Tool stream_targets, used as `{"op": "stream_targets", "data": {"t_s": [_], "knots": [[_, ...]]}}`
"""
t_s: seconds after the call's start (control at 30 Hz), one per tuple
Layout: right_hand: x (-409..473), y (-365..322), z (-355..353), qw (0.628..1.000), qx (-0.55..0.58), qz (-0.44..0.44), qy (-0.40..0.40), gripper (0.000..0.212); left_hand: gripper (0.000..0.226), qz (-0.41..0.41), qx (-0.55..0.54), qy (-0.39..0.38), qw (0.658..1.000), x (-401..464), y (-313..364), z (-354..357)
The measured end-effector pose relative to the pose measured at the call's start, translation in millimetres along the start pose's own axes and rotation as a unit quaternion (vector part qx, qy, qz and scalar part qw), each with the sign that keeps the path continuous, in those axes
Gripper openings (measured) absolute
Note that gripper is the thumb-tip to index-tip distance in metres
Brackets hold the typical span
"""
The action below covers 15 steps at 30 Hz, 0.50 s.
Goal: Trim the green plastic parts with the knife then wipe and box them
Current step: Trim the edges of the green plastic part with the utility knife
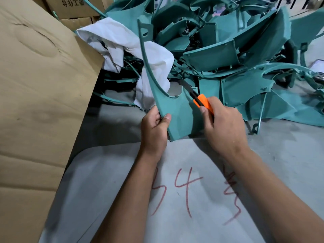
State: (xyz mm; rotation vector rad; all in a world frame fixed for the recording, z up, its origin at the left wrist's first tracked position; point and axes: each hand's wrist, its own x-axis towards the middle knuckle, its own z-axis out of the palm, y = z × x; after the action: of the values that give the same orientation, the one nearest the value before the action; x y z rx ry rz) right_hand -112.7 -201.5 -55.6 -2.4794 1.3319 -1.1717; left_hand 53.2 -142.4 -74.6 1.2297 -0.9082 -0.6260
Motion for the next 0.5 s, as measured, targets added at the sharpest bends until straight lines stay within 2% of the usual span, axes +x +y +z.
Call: {"op": "stream_targets", "data": {"t_s": [0.2,0.37,0.5], "knots": [[-0.2,0.1,1.1,0.999,0.027,-0.027,-0.033,0.018,0.03,-0.005,-0.013,-0.008,1.0,-0.4,0.8,2.0],[1.6,4.3,-3.9,1.0,0.0,-0.008,0.005,0.018,0.021,-0.004,-0.014,-0.005,1.0,2.2,-2.2,-3.1],[-0.8,3.8,1.5,0.999,0.039,-0.031,-0.019,0.015,0.026,0.003,-0.014,-0.011,1.0,0.4,-0.9,-1.3]]}}
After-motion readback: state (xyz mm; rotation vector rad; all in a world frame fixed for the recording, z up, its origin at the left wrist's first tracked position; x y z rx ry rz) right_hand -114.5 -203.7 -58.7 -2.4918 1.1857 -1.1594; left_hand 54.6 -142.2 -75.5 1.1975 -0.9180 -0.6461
